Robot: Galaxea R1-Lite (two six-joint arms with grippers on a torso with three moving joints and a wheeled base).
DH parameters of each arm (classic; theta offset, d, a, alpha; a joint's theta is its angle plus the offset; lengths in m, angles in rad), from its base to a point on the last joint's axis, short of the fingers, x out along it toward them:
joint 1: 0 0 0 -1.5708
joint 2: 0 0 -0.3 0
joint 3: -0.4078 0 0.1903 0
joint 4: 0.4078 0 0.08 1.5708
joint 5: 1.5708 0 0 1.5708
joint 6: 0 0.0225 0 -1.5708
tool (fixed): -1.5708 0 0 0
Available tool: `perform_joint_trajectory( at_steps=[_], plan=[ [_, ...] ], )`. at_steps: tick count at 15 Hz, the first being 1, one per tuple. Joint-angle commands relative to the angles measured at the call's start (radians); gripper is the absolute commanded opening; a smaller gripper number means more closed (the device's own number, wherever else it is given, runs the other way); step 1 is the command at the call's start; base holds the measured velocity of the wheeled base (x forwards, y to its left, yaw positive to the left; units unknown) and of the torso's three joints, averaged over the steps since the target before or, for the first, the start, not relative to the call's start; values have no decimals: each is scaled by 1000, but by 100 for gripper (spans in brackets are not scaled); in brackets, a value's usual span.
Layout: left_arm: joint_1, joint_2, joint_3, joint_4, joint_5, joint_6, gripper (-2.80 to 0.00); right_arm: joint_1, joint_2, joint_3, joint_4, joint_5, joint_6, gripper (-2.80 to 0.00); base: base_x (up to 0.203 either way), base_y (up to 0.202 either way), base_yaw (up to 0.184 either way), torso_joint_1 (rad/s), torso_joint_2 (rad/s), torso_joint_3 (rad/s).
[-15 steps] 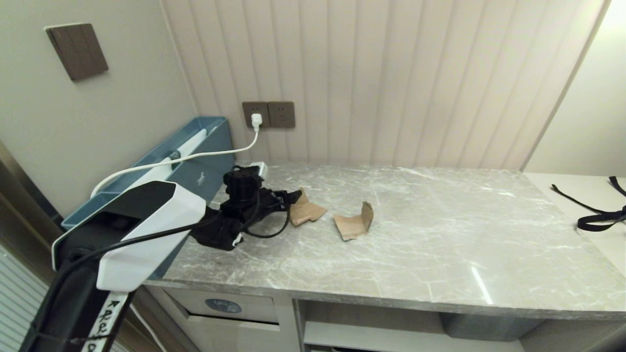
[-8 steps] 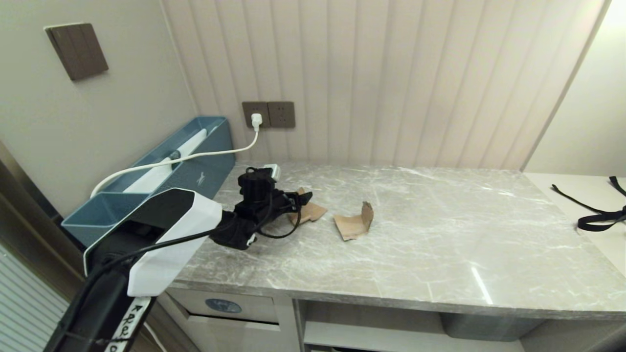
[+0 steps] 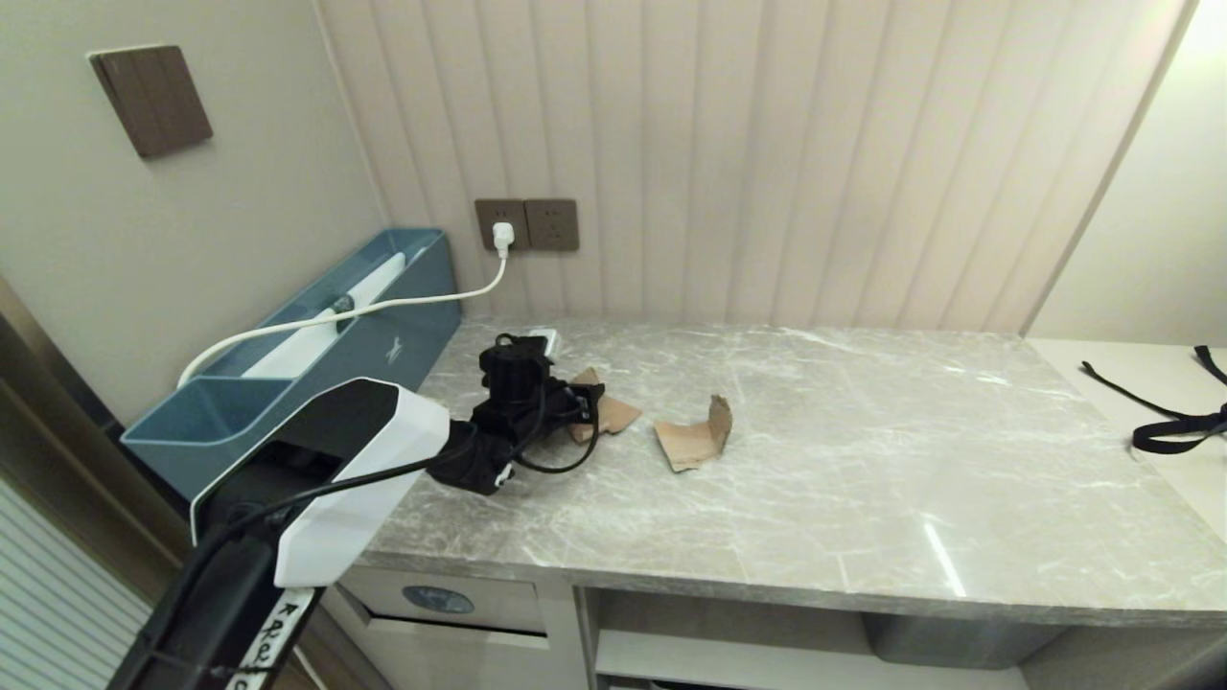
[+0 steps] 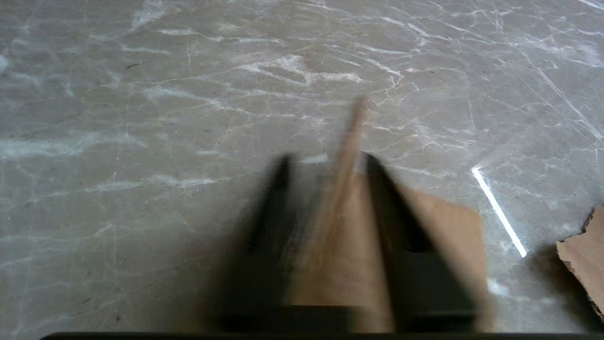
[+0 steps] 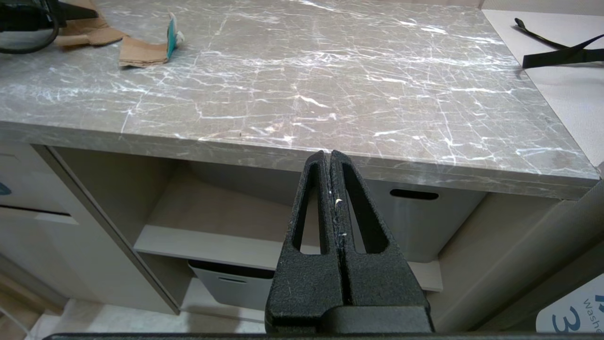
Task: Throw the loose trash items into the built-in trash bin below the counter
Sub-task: Pick up the garbage, then put the garbage in the trash can
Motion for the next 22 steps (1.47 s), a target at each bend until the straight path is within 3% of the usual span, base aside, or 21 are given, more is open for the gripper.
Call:
perform_joint_trajectory(
  at_steps=[1, 4, 10, 13, 16, 20, 22],
  plan=[
    [-2, -22, 12, -6, -1, -1, -280, 0, -2, 0, 0, 0, 0, -280, 0, 0, 0, 0, 0, 0],
    [-1, -80, 59, -8, -2, -1, -280, 0, -2, 0, 0, 0, -1, -280, 0, 0, 0, 0, 0, 0],
    [-4, -388, 327, -19, -30, -1, -280, 0, -2, -3, 4, 5, -18, -280, 0, 0, 0, 0, 0, 0],
    [-13, -651, 566, -23, -34, 13, -280, 0, -2, 0, -2, 5, -18, -280, 0, 0, 0, 0, 0, 0],
    [-10, -974, 883, -41, -32, 20, -280, 0, -2, 0, 0, 7, -13, -280, 0, 0, 0, 0, 0, 0],
    [62, -1396, 1247, -46, -30, 26, -280, 0, -2, 0, -2, 7, -17, -280, 0, 0, 0, 0, 0, 0],
    [93, -1559, 1375, -37, -23, 63, -280, 0, -2, 0, 0, 7, -13, -280, 0, 0, 0, 0, 0, 0]
  ],
)
